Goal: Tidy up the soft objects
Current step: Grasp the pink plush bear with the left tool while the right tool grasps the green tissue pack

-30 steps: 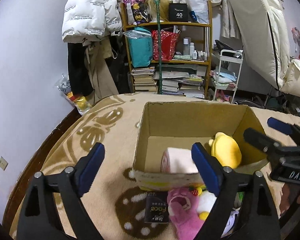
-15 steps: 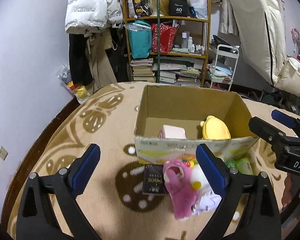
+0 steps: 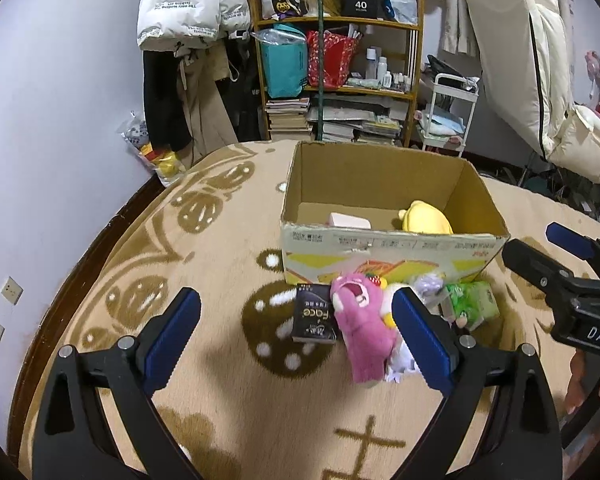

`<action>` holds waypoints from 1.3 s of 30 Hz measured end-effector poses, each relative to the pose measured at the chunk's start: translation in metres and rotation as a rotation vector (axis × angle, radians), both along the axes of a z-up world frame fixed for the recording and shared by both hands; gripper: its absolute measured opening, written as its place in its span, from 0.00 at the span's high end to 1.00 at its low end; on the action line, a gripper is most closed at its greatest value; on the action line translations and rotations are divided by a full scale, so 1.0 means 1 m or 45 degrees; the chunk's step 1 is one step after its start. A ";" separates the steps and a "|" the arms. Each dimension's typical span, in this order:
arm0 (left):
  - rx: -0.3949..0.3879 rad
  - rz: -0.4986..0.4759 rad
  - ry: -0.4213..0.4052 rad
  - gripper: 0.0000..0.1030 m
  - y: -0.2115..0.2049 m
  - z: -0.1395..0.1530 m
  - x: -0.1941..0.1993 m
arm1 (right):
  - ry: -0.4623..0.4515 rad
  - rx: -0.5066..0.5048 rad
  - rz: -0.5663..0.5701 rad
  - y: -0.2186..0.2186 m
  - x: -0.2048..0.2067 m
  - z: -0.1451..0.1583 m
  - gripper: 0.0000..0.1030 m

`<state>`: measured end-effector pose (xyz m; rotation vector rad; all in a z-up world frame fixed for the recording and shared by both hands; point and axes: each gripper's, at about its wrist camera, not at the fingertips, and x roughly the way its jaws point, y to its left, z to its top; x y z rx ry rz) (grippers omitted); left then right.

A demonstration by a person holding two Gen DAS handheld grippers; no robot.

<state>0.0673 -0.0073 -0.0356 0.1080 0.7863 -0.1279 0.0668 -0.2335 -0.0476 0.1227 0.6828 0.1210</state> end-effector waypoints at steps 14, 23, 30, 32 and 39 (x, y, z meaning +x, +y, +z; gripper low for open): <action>-0.059 0.017 0.157 0.07 0.001 -0.028 0.019 | 0.095 0.038 -0.064 0.000 0.004 -0.024 0.00; -0.038 0.014 0.184 0.07 -0.004 -0.038 0.035 | 0.150 0.062 -0.103 -0.006 0.017 -0.038 0.00; -0.010 -0.006 0.207 0.07 -0.012 -0.048 0.045 | 0.194 0.087 -0.144 -0.015 0.026 -0.047 0.00; 0.001 -0.010 0.213 0.07 -0.015 -0.051 0.046 | 0.219 0.081 -0.165 -0.017 0.028 -0.051 0.00; 0.055 -0.023 0.259 0.07 -0.023 -0.068 0.054 | 0.310 0.108 -0.216 -0.027 0.038 -0.068 0.00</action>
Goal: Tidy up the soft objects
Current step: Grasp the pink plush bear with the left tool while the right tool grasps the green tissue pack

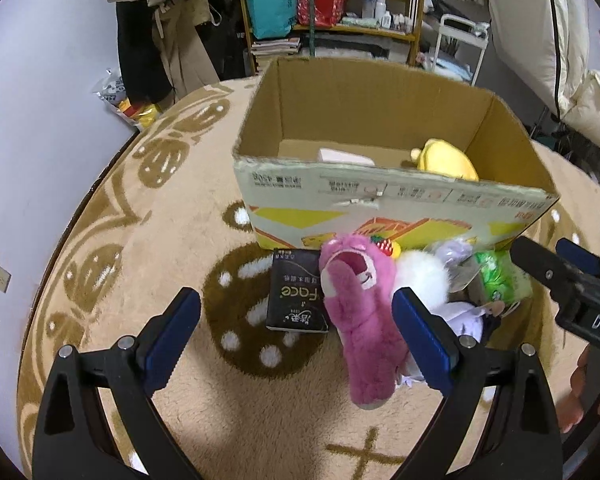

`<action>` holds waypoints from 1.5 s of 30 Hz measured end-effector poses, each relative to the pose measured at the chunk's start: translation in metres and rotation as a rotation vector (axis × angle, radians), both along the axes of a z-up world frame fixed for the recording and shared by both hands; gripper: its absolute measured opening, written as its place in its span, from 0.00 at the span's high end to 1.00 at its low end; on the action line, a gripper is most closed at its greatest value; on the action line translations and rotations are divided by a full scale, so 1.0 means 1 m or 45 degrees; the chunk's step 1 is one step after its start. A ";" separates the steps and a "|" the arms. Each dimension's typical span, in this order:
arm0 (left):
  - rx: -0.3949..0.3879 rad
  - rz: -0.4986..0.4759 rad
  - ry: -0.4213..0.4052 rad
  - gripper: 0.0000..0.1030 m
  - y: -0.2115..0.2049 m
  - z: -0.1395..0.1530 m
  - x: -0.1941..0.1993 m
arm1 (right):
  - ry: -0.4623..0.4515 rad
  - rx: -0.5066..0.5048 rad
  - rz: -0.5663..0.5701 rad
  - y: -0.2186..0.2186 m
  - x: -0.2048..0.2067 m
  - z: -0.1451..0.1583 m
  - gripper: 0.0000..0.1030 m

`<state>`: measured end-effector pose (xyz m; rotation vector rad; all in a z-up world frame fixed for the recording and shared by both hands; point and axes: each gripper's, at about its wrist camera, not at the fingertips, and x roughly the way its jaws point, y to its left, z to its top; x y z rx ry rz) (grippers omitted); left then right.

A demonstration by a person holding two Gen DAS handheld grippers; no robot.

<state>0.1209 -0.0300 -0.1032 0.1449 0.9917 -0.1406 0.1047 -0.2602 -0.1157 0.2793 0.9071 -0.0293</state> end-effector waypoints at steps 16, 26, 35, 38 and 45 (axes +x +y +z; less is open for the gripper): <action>0.050 -0.040 0.056 0.07 -0.013 -0.023 0.009 | 0.158 0.029 -0.043 -0.006 0.012 -0.031 0.00; 0.057 -0.065 0.063 0.07 -0.018 -0.030 0.012 | 0.182 0.076 -0.058 -0.009 0.016 -0.040 0.00; 0.032 -0.066 0.100 0.07 -0.018 -0.034 0.018 | 0.193 0.163 -0.067 -0.014 0.019 -0.046 0.00; 0.026 -0.062 0.113 0.07 -0.016 -0.034 0.019 | 0.197 0.170 -0.053 -0.012 0.019 -0.046 0.00; 0.002 -0.053 0.144 0.07 -0.009 -0.038 0.021 | 0.241 0.151 -0.043 -0.005 0.018 -0.052 0.00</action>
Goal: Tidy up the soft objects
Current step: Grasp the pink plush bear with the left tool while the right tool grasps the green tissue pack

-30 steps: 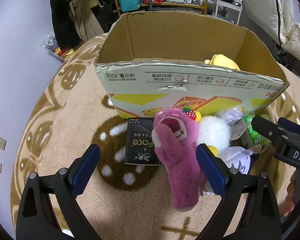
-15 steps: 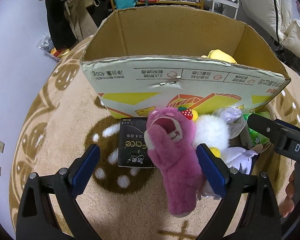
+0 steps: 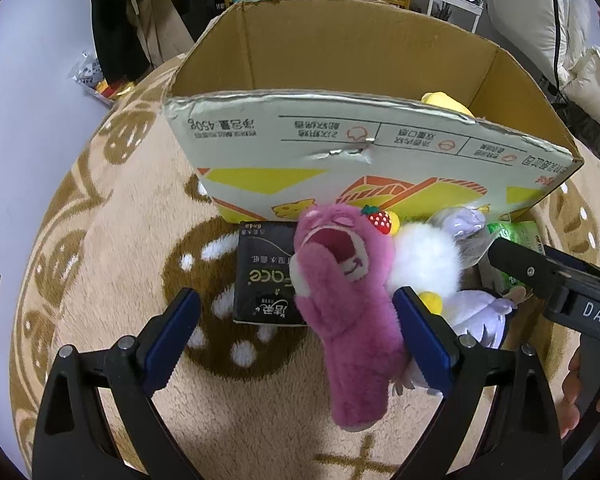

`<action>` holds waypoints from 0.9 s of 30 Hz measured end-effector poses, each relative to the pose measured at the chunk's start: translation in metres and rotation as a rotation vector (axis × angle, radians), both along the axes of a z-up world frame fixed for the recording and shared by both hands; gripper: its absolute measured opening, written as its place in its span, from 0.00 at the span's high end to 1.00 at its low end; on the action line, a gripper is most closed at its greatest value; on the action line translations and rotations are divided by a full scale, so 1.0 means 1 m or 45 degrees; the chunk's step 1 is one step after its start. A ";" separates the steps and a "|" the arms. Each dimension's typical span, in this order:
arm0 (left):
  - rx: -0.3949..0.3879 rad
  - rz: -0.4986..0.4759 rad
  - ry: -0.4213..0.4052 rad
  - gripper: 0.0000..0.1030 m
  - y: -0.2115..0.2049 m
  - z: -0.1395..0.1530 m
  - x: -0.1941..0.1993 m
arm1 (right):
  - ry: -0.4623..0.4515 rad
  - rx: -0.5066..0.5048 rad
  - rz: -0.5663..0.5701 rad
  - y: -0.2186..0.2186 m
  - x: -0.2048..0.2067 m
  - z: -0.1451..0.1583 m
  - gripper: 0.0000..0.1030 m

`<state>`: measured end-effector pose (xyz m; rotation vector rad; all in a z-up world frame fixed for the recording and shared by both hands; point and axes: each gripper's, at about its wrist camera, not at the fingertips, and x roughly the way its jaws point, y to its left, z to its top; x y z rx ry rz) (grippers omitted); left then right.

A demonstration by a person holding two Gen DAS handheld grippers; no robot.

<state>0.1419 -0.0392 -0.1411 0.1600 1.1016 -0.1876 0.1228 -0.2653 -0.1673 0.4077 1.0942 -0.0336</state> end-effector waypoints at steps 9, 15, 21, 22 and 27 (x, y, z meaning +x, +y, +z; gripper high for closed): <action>-0.013 0.017 0.032 0.07 0.009 0.004 -0.002 | 0.055 -0.022 0.001 -0.003 -0.004 -0.009 0.00; -0.017 0.027 0.052 0.07 0.011 0.004 -0.002 | 0.061 -0.036 -0.004 -0.002 -0.004 -0.014 0.00; -0.081 0.020 0.096 0.16 0.011 -0.003 0.002 | 0.064 -0.041 0.001 -0.002 -0.001 -0.014 0.00; -0.089 0.011 0.099 0.19 0.010 -0.004 0.003 | 0.066 -0.042 0.000 -0.001 -0.001 -0.013 0.00; -0.175 -0.038 0.135 0.48 0.006 -0.006 0.003 | 0.066 -0.043 0.005 0.000 0.003 -0.013 0.01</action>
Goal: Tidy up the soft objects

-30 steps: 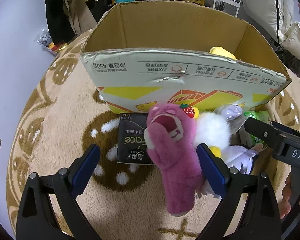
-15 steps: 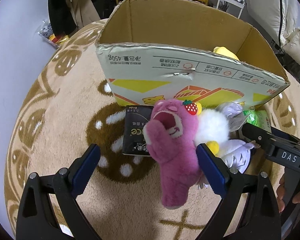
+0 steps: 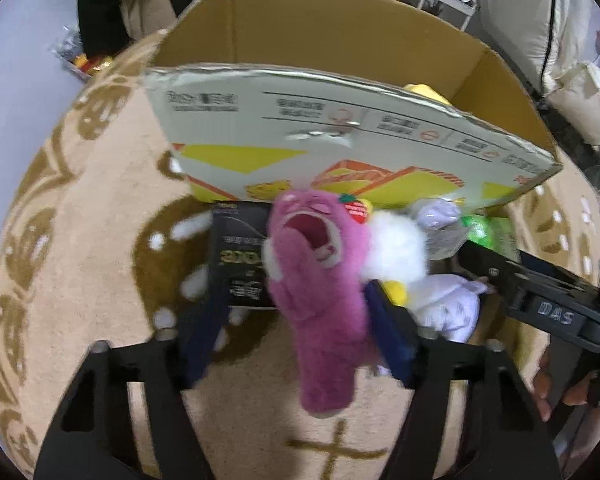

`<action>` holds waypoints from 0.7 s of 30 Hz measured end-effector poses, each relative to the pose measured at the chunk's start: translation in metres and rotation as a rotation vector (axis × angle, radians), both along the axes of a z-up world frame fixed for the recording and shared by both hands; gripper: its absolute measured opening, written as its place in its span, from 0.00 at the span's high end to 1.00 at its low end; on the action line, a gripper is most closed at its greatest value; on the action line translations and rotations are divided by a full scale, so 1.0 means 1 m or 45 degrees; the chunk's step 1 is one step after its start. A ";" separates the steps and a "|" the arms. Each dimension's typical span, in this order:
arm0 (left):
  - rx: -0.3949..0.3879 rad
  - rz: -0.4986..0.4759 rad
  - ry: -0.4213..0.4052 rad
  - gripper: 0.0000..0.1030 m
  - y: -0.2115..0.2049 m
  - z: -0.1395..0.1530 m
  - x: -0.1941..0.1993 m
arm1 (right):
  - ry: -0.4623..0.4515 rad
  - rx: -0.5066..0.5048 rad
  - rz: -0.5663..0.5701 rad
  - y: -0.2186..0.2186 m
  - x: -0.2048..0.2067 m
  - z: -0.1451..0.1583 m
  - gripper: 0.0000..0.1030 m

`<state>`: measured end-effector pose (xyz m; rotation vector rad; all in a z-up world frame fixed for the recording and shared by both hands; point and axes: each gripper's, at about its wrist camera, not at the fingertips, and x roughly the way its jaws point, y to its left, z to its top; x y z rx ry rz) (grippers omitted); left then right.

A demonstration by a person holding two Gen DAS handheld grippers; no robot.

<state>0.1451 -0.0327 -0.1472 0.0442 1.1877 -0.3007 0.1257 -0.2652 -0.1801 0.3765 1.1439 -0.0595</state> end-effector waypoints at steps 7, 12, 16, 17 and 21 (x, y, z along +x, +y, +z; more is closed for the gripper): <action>-0.110 0.005 0.070 0.61 -0.001 -0.007 0.003 | -0.016 0.027 0.028 0.010 0.002 0.000 0.15; -0.141 0.022 0.101 0.61 0.000 -0.012 0.005 | -0.007 0.044 0.020 0.009 0.003 -0.004 0.15; -0.133 0.020 0.079 0.63 -0.002 -0.010 0.000 | -0.012 0.038 0.021 0.009 0.003 -0.004 0.19; -0.130 0.020 0.074 0.64 -0.002 -0.009 -0.001 | -0.015 0.039 0.022 0.009 0.002 -0.004 0.21; -0.118 0.025 0.061 0.65 0.001 -0.006 -0.006 | -0.020 0.039 0.036 0.006 0.001 -0.002 0.23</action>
